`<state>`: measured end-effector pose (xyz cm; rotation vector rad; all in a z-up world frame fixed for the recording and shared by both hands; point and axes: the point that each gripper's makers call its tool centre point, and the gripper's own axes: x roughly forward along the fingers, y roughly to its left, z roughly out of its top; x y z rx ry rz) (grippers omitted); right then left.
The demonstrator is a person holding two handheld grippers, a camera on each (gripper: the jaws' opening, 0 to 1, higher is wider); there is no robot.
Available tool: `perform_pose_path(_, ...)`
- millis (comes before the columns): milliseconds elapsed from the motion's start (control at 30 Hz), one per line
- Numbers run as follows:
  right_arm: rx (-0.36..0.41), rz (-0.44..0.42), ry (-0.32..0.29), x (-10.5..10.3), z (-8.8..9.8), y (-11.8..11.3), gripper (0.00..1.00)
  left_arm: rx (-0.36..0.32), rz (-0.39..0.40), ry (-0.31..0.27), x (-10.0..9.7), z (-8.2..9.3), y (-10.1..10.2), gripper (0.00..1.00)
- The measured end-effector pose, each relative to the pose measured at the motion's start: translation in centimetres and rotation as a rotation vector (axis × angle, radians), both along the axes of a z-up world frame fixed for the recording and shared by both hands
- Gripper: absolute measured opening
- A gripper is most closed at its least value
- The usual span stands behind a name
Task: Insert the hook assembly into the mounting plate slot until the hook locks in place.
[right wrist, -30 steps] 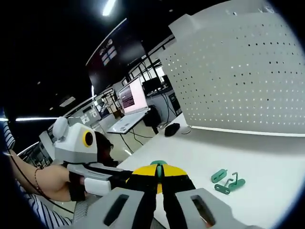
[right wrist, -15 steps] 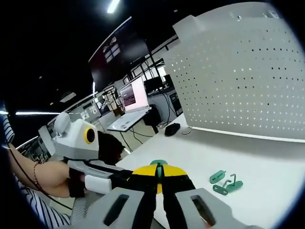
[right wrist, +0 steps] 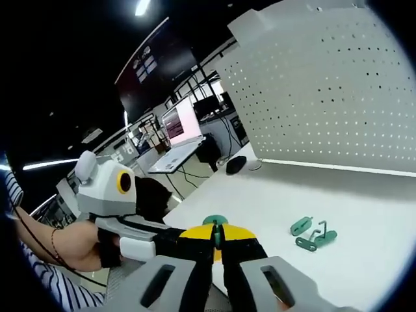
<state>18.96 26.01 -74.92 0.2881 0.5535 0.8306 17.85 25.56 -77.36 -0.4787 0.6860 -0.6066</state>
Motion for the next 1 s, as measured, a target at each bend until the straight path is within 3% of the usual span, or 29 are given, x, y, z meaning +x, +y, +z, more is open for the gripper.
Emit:
perform_pose_path(267,0.015,0.008,0.036,-0.3,0.1,-0.2,0.03,0.041,-0.008,-0.046,0.0,0.2,-0.1,0.01)
perform_pose_path(467,0.051,0.0,0.065,-0.7,0.8,-1.0,0.07,0.03,0.009,-0.065,0.2,0.5,0.1,0.01)
perform_pose_path(800,0.057,-0.009,0.109,-1.4,0.4,-2.2,0.08,0.127,-0.012,-0.135,0.3,0.3,0.2,0.01)
perform_pose_path(1000,0.056,-0.003,0.118,-1.7,0.3,-1.8,0.08,0.129,-0.021,-0.115,0.4,-0.2,0.0,0.01)
